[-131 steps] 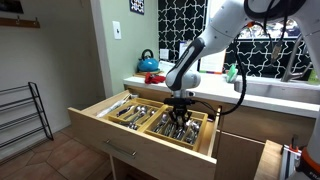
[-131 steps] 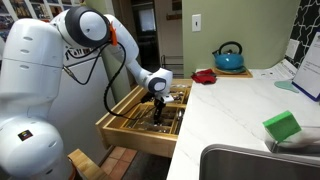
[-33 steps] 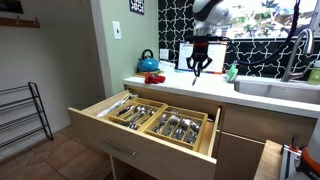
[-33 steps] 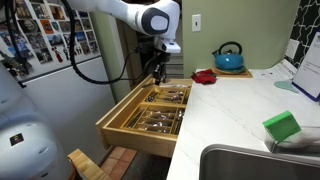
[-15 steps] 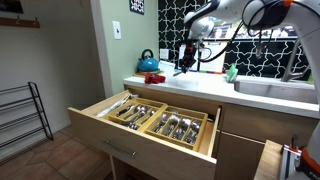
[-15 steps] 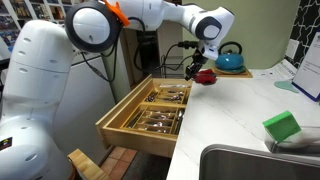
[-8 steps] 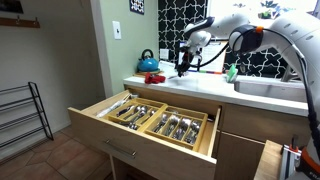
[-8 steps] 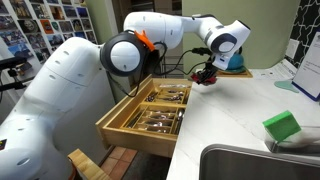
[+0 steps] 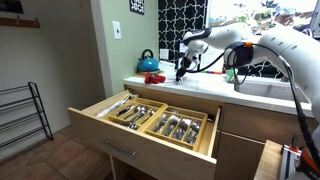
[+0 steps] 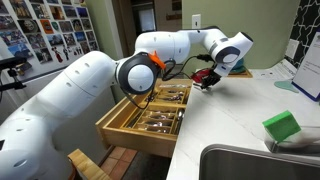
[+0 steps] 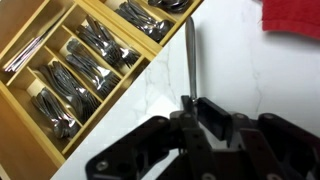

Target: Remove the folk from the open drawer second position to the right and put it on the cupboard

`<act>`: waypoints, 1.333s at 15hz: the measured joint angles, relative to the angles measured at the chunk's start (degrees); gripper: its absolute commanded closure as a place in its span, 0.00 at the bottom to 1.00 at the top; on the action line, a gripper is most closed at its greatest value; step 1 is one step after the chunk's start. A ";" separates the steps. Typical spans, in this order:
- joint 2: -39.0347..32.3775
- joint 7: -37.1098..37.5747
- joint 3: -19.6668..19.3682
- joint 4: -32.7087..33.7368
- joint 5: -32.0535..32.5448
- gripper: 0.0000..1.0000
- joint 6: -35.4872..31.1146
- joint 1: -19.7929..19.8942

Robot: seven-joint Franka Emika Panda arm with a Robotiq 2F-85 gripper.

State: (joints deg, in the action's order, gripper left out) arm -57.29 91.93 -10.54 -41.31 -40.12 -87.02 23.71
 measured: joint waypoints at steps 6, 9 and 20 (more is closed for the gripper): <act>-2.52 4.05 3.56 3.75 2.52 0.39 -0.72 1.02; -2.96 5.17 5.15 5.47 3.97 0.15 -0.76 1.87; 3.26 -8.74 3.96 9.12 15.17 0.00 8.28 -2.04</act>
State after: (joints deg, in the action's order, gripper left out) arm -54.03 83.19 -6.59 -32.19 -24.95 -78.74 21.68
